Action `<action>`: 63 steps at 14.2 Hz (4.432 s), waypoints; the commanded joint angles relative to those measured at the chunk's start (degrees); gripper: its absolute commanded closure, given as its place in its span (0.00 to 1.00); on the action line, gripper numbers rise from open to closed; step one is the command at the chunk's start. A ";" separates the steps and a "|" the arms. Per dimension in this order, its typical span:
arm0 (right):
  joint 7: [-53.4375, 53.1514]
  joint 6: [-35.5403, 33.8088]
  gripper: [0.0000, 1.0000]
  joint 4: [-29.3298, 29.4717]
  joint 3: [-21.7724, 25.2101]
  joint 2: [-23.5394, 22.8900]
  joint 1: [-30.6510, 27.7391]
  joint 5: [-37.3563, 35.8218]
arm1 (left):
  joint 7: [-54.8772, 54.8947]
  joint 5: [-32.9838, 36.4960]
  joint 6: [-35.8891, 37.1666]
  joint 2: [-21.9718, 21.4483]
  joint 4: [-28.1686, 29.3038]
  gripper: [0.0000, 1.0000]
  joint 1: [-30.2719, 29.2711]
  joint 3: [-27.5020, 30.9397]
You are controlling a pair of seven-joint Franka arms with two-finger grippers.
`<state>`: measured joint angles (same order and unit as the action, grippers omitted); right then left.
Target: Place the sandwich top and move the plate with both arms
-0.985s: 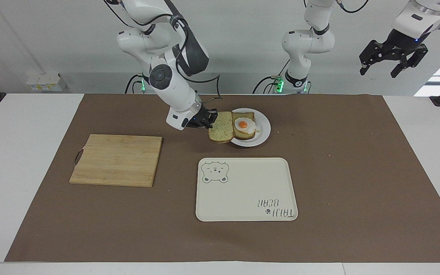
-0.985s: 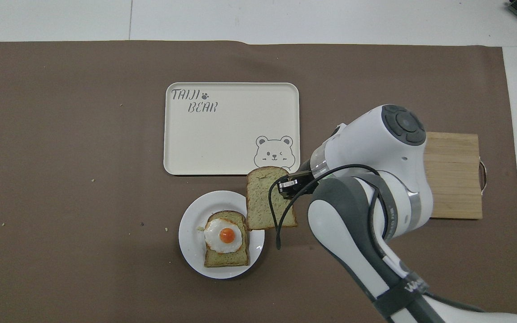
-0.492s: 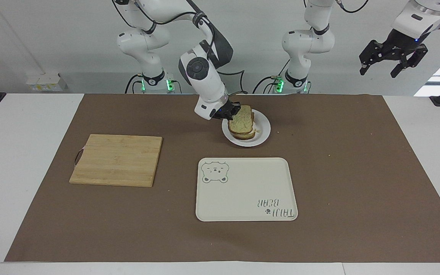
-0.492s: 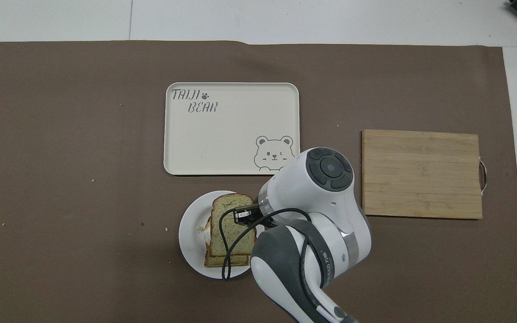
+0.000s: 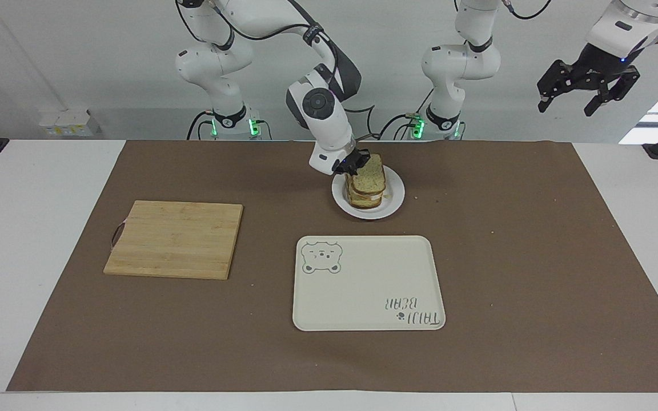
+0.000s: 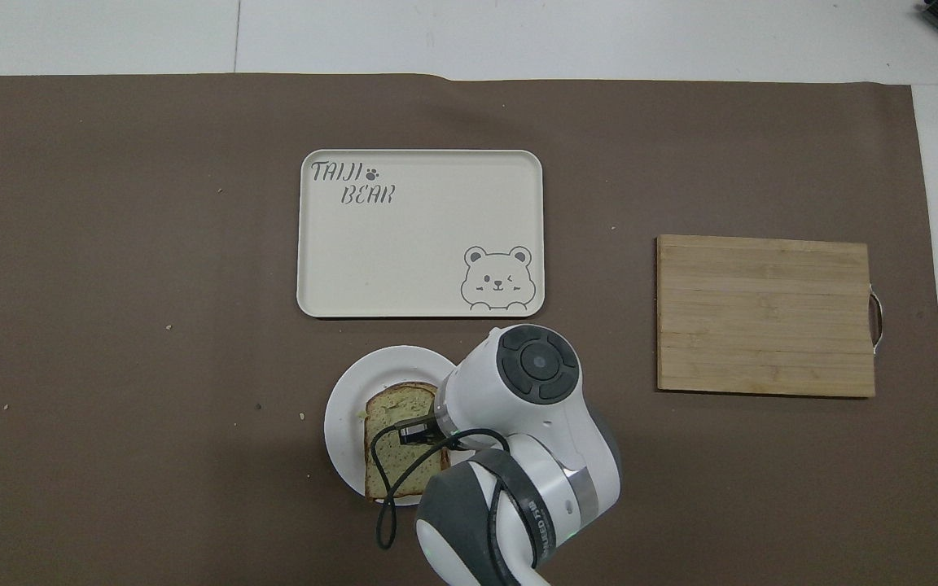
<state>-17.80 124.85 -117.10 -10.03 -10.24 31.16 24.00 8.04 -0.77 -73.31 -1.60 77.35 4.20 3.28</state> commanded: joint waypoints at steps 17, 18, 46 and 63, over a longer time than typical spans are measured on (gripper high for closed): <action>-3.29 3.47 0.93 -0.85 0.10 -1.63 0.39 1.93 | -0.39 0.51 0.28 -1.56 1.66 0.00 0.11 0.06; -2.86 3.47 0.66 -0.76 0.10 -1.71 0.31 1.84 | -0.48 0.51 0.28 -1.56 1.66 0.00 0.02 0.06; 0.49 -11.73 0.00 13.21 0.97 9.88 -28.25 -11.25 | -0.48 0.51 0.28 -1.56 1.66 0.00 0.02 0.06; 13.22 -30.19 0.00 19.01 15.38 15.95 -29.31 -26.29 | -0.39 0.51 0.28 -1.56 1.66 0.00 0.02 0.06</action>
<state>-7.99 96.00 -98.70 4.59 5.72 2.53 -2.63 8.04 -0.77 -73.31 -1.61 77.36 4.20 3.28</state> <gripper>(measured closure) 0.000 0.000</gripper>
